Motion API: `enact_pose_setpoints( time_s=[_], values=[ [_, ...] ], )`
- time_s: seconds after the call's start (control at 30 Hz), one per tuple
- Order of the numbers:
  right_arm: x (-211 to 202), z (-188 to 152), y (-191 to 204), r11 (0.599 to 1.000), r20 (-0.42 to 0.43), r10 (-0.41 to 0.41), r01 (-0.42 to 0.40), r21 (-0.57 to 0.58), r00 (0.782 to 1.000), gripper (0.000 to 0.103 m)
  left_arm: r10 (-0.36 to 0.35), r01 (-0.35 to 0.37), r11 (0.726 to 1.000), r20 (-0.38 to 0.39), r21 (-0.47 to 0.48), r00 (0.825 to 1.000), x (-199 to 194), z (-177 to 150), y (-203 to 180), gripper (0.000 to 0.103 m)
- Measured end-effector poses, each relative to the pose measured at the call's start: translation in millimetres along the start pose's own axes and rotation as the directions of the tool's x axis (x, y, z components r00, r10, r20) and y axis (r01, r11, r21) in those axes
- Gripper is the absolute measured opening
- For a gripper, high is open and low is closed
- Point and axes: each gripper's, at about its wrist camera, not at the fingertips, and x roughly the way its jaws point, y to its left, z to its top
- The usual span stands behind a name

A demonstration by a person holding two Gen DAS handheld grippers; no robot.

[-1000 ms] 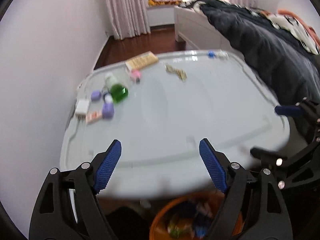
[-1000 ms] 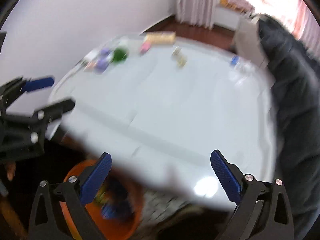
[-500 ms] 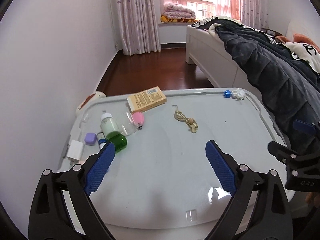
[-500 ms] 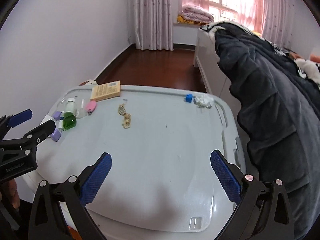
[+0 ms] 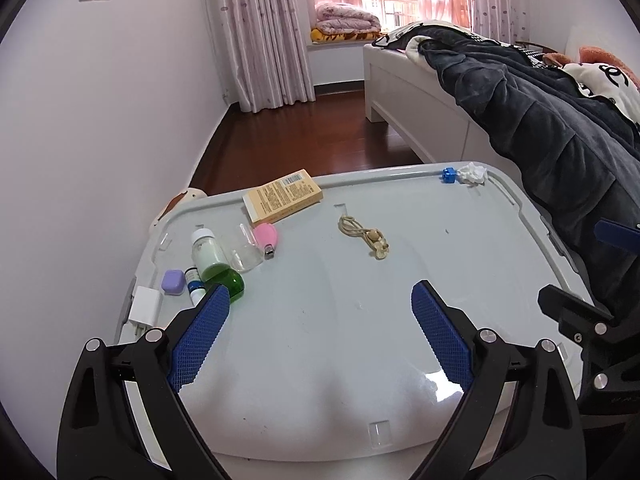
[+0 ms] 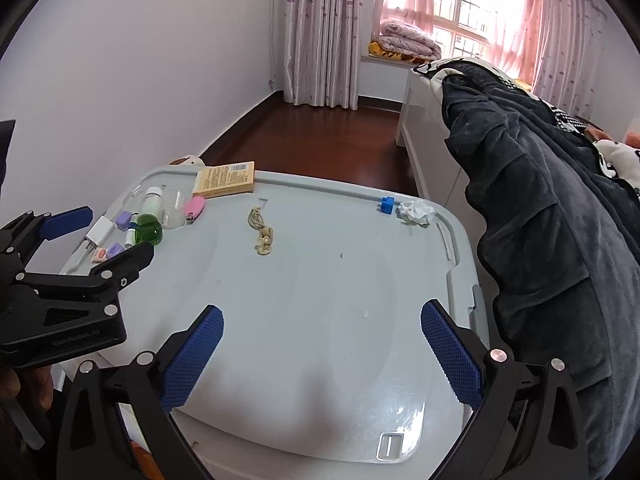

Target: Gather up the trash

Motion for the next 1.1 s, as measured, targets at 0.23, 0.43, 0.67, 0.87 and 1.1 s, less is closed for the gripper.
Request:
enact_pose_setpoints(
  time_s=[0.23, 0.43, 0.67, 0.87, 1.1],
  values=[
    [-1.9, 0.2, -1.2, 1.000, 0.006, -0.004, 0.004, 0.006, 1.000, 0.098, 0.000, 0.000, 1.000, 0.007, 0.000, 1.000, -1.4, 0.2, -0.1, 0.090],
    [-2.4, 0.1, -1.9, 1.000, 0.008, 0.001, -0.001, 0.004, 1.000, 0.098, 0.001, -0.001, 1.000, 0.010, -0.002, 1.000, -1.6, -0.5, 0.5, 0.090],
    [-2.6, -0.3, -1.9, 1.000, 0.010, 0.003, -0.003, 0.004, 1.000, 0.098, 0.001, -0.001, 1.000, 0.019, -0.009, 1.000, -2.7, 0.2, 1.5, 0.090],
    [-2.7, -0.4, -2.2, 1.000, 0.008, 0.004, -0.004, 0.003, 1.000, 0.098, 0.002, -0.001, 1.000, 0.024, -0.009, 1.000, -3.3, 0.6, 1.5, 0.090],
    [-2.9, -1.7, 1.9, 1.000, 0.005, 0.009, -0.009, -0.008, 1.000, 0.098, 0.013, -0.013, 1.000, 0.042, -0.009, 0.999, -5.2, 0.8, 3.6, 0.090]
  ],
)
